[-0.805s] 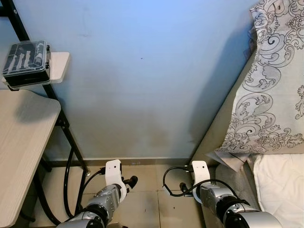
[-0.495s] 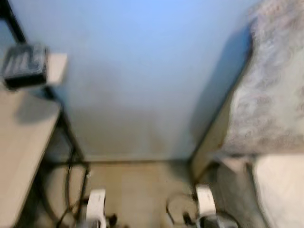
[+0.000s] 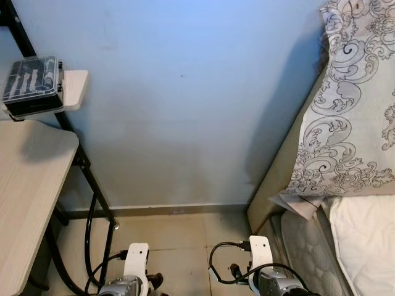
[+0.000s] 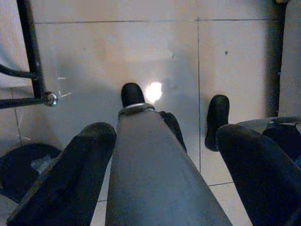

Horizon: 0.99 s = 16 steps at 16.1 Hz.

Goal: Clean up the room

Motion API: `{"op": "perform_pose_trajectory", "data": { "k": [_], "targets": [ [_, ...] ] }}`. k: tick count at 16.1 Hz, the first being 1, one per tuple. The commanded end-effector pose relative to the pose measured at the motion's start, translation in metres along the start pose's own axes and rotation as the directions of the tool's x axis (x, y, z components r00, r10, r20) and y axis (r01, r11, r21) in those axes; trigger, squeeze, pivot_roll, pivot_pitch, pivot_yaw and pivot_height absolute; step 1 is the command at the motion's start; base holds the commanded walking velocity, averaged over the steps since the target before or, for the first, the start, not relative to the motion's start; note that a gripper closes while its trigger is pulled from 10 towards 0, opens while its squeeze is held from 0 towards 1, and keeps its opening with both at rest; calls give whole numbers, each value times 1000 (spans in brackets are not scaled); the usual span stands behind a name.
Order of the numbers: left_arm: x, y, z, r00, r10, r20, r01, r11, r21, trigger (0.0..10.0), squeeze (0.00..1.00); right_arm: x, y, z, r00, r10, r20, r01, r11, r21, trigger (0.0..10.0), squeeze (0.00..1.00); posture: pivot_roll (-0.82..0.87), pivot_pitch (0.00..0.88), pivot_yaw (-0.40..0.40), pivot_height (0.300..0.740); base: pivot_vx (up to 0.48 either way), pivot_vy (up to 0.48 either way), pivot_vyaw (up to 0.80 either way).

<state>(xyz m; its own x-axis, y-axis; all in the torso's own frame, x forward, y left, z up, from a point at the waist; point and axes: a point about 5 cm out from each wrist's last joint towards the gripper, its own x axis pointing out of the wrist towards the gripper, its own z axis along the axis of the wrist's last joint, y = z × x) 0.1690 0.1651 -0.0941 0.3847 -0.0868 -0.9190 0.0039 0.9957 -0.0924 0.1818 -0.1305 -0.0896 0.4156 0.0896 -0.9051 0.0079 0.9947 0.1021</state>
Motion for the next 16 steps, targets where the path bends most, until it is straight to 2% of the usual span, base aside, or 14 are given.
{"op": "perform_pose_trajectory", "data": {
  "k": [1,3,5,6,7,8,9,10,11,12,13,14,15,16],
  "targets": [
    [0,-2,4,1000,-3,14,3,1000,10,10000,0,0,0,4,1000,0,20,0,1000,-5,10000,0,-33,0,-27,740,0,0,0],
    [0,-1,11,999,6,35,-7,1000,11,10000,0,0,3,9,999,13,36,-12,1000,-28,10000,0,-34,0,-23,740,0,0,0],
    [-1,-2,30,995,4,103,2,998,-56,10000,0,0,10,21,996,47,78,-46,999,-14,10000,0,-31,0,-21,740,0,0,0],
    [-2,-1,42,990,2,143,3,999,-36,10000,0,-1,11,33,991,60,117,-61,998,-1,10000,0,-30,0,-17,740,0,0,0],
    [-9,-3,80,962,-32,270,18,998,54,10000,0,-8,13,78,958,72,277,-70,997,-19,10000,0,-30,0,-12,740,0,0,0],
    [-21,-5,122,903,-70,423,40,996,78,10000,0,-21,10,121,887,45,460,-9,997,-80,10000,0,-28,0,-10,740,0,0,0],
    [-33,-6,148,843,-72,533,21,995,101,10000,0,-29,9,141,839,46,542,14,994,-106,10000,0,-22,0,-13,740,0,0,0],
    [-46,-7,170,774,-75,629,13,995,103,10000,0,-38,10,157,791,65,608,-19,996,-82,10000,0,-14,0,-20,740,0,0,0],
    [-61,-9,185,703,-96,705,22,993,113,10000,0,-50,13,173,726,88,683,-24,994,-102,10000,0,-11,0,-24,740,0,0,0],
    [-79,-12,197,631,-123,766,54,992,115,10000,0,-64,18,186,654,100,749,-47,995,-91,10000,0,-11,0,-28,740,0,0,0],
    [-91,-17,202,585,-157,796,70,987,144,10000,0,-73,20,191,617,101,780,-45,995,-93,10000,0,-4,0,-36,740,0,0,0],
    [-116,-23,208,489,-215,845,91,976,195,10000,0,-90,26,195,537,128,834,-31,991,-132,10000,0,-2,0,-37,740,0,0,0],
    [-125,-25,207,460,-237,855,88,971,222,10000,0,-95,27,192,513,129,848,-18,990,-140,10000,0,-2,0,-41,740,0,0,0],
    [-144,-33,202,408,-283,868,71,958,279,10000,0,-102,25,181,484,141,864,24,984,-174,10000,0,1,0,-46,740,0,0,0]
  ]
}}
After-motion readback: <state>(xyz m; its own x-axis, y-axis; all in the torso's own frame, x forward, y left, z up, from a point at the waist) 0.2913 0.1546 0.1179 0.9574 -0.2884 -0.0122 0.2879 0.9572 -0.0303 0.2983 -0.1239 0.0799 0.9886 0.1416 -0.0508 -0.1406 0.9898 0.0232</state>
